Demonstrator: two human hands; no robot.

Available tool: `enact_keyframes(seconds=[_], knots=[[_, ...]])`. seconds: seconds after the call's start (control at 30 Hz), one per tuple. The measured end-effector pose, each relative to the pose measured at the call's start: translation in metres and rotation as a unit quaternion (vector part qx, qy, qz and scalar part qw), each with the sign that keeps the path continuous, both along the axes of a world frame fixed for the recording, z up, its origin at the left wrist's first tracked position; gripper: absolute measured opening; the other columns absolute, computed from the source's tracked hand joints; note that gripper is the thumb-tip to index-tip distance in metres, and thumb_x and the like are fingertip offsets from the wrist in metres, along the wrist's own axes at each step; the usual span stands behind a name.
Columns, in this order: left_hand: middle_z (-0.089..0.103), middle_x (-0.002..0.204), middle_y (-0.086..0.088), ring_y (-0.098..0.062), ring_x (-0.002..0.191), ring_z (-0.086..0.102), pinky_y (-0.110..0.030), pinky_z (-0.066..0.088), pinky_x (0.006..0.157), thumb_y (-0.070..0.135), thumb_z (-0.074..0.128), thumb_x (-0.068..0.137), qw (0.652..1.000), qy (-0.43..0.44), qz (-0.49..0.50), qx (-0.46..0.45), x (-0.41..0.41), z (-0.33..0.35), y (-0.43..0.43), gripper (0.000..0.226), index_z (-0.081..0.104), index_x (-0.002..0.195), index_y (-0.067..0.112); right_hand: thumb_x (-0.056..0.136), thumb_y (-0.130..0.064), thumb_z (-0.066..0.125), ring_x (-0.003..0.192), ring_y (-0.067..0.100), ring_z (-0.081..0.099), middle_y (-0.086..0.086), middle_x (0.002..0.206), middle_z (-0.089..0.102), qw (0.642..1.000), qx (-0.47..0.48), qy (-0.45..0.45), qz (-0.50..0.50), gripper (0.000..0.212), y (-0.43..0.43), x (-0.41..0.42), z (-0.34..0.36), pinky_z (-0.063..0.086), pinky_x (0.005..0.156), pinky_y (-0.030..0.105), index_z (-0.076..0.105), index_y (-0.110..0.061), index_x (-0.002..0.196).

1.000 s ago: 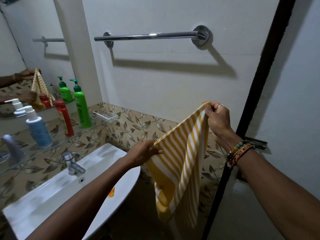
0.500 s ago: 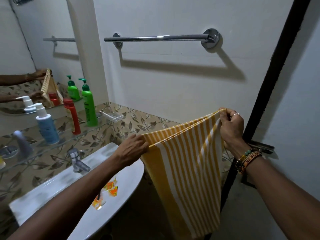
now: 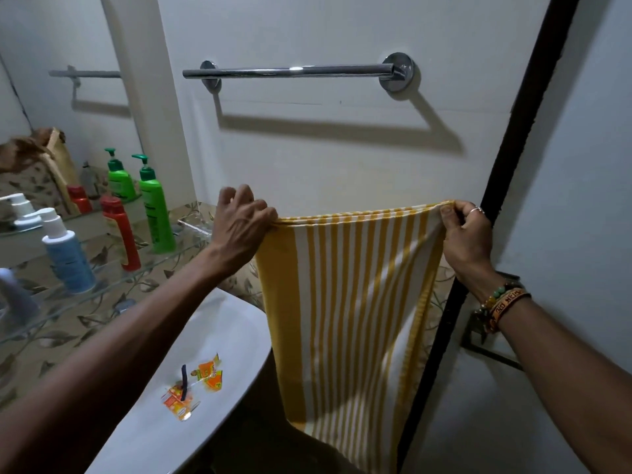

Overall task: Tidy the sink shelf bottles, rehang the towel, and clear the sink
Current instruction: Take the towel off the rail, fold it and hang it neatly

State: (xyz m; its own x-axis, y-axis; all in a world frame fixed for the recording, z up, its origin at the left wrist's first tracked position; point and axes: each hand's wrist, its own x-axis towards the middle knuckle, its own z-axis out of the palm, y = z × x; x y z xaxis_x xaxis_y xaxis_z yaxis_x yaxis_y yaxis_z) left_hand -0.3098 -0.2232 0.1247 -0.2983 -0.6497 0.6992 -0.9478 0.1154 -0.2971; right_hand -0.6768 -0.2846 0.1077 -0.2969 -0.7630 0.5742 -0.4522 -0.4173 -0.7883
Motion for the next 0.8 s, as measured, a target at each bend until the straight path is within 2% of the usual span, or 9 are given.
enact_keyframes(seconds=[0.13, 0.2, 0.27, 0.33, 0.4, 0.5, 0.63, 0.7, 0.8], knots=[[0.069, 0.095, -0.006, -0.025, 0.088, 0.051, -0.041, 0.042, 0.075, 0.04, 0.055, 0.097, 0.992, 0.085, 0.027, 0.093, 0.005, 0.018, -0.008, 0.028, 0.073, 0.096, 0.018, 0.102, -0.028, 0.054, 0.091, 0.011, 0.057, -0.005, 0.1, 0.062, 0.999, 0.005, 0.049, -0.009, 0.028, 0.007, -0.011, 0.007, 0.039, 0.068, 0.012, 0.065, -0.01, 0.12], [0.068, 0.096, -0.004, -0.02, 0.087, 0.046, -0.036, 0.037, 0.068, 0.049, 0.055, 0.094, 0.988, 0.064, 0.047, 0.131, 0.009, 0.019, -0.013, 0.035, 0.071, 0.096, 0.018, 0.103, -0.027, 0.053, 0.075, 0.007, 0.062, -0.002, 0.09, 0.065, 0.998, 0.034, 0.053, 0.02, 0.024, 0.01, -0.011, 0.009, 0.043, 0.059, 0.012, 0.063, -0.012, 0.117], [0.067, 0.096, -0.003, -0.02, 0.087, 0.046, -0.033, 0.03, 0.063, 0.049, 0.055, 0.094, 0.991, 0.034, 0.043, 0.125, 0.011, 0.017, -0.013, 0.034, 0.068, 0.098, 0.018, 0.104, -0.022, 0.05, 0.053, 0.008, 0.064, 0.007, 0.076, 0.065, 0.993, 0.081, -0.018, 0.085, 0.014, 0.014, -0.006, 0.009, 0.048, 0.044, 0.019, 0.058, -0.011, 0.108], [0.065, 0.094, -0.002, -0.022, 0.089, 0.051, -0.03, 0.025, 0.055, 0.042, 0.053, 0.097, 0.993, -0.008, 0.039, 0.111, 0.01, 0.013, -0.011, 0.026, 0.064, 0.098, 0.018, 0.105, -0.015, 0.047, 0.053, 0.012, 0.067, 0.013, 0.078, 0.064, 0.979, 0.104, -0.123, 0.126, 0.009, 0.017, 0.001, 0.009, 0.056, 0.048, 0.023, 0.054, -0.012, 0.101], [0.061, 0.08, -0.001, -0.022, 0.08, 0.052, -0.028, 0.021, 0.048, 0.035, 0.054, 0.098, 0.993, 0.017, 0.037, 0.111, 0.007, 0.011, -0.011, 0.02, 0.06, 0.09, 0.017, 0.105, -0.012, 0.047, 0.061, 0.012, 0.066, 0.011, 0.083, 0.063, 0.969, 0.118, -0.171, 0.131, 0.007, 0.02, 0.004, 0.008, 0.058, 0.058, 0.024, 0.054, -0.01, 0.103], [0.045, 0.061, -0.002, -0.02, 0.059, 0.042, -0.029, 0.025, 0.048, 0.03, 0.05, 0.101, 0.987, 0.066, 0.053, 0.134, 0.008, 0.008, -0.011, 0.023, 0.051, 0.084, 0.015, 0.097, -0.006, 0.061, 0.076, 0.011, 0.063, 0.005, 0.093, 0.063, 0.968, 0.131, -0.142, 0.158, 0.015, 0.025, 0.002, 0.006, 0.056, 0.066, 0.021, 0.058, -0.012, 0.111], [0.057, 0.076, -0.007, -0.028, 0.067, 0.054, -0.033, 0.034, 0.055, 0.026, 0.05, 0.1, 0.967, 0.172, 0.041, 0.185, 0.014, 0.011, -0.01, 0.013, 0.061, 0.103, 0.019, 0.095, -0.003, 0.063, 0.065, 0.008, 0.065, 0.005, 0.082, 0.067, 0.984, 0.114, -0.103, 0.091, 0.015, 0.035, 0.005, 0.006, 0.055, 0.058, 0.017, 0.063, -0.007, 0.11], [0.059, 0.079, -0.008, -0.027, 0.068, 0.054, -0.032, 0.034, 0.054, 0.024, 0.052, 0.099, 0.966, 0.175, 0.027, 0.186, 0.015, 0.017, -0.011, 0.016, 0.067, 0.105, 0.022, 0.097, -0.01, 0.062, 0.064, 0.01, 0.063, 0.004, 0.079, 0.066, 0.987, 0.112, -0.106, 0.04, 0.014, 0.039, 0.011, 0.008, 0.058, 0.062, 0.022, 0.064, -0.007, 0.111], [0.057, 0.072, -0.007, -0.023, 0.057, 0.047, -0.03, 0.034, 0.049, 0.024, 0.054, 0.098, 0.977, 0.132, 0.02, 0.165, 0.017, 0.024, -0.007, 0.019, 0.069, 0.091, 0.015, 0.099, -0.015, 0.061, 0.068, 0.013, 0.061, 0.003, 0.079, 0.064, 0.988, 0.119, -0.101, -0.01, 0.019, 0.046, 0.019, 0.014, 0.059, 0.072, 0.034, 0.064, -0.006, 0.115]])
